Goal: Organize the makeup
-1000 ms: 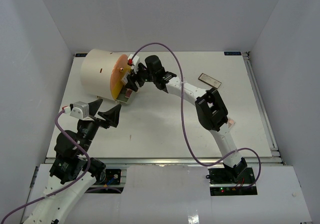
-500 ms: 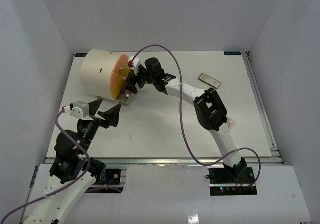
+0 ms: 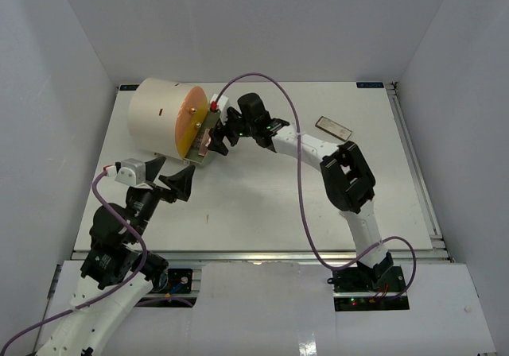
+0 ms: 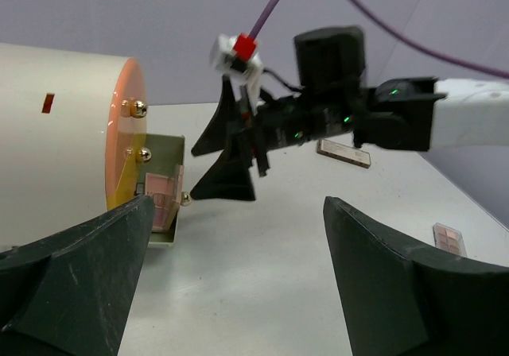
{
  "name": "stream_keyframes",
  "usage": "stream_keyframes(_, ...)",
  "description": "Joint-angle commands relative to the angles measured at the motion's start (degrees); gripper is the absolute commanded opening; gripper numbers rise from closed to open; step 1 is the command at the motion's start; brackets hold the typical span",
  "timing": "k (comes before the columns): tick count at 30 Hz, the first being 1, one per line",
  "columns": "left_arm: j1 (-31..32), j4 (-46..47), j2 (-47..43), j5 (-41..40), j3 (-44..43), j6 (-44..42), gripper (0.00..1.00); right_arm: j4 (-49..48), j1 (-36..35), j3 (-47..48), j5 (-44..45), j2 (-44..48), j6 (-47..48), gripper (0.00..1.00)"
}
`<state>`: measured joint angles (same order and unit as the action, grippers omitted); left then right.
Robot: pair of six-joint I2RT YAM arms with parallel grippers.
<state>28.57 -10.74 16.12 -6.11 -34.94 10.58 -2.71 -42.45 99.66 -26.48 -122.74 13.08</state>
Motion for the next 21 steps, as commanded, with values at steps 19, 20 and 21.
stream_keyframes(19, -0.44, -13.87, 56.72, 0.92, -26.77, -2.59, 0.51, -1.1, 19.93, -50.44, -34.55, 53.93, 7.81, 0.9)
stream_keyframes(20, -0.44, -15.24, 59.65, -0.55, -28.83, -3.26, 0.51, -2.18, 21.82, -51.41, -35.88, 55.34, 6.67, 0.9)
stream_keyframes(21, -0.44, -16.53, 62.24, -1.73, -30.64, -3.89, 0.5, -3.32, 23.75, -52.27, -37.64, 56.4, 5.26, 0.9)
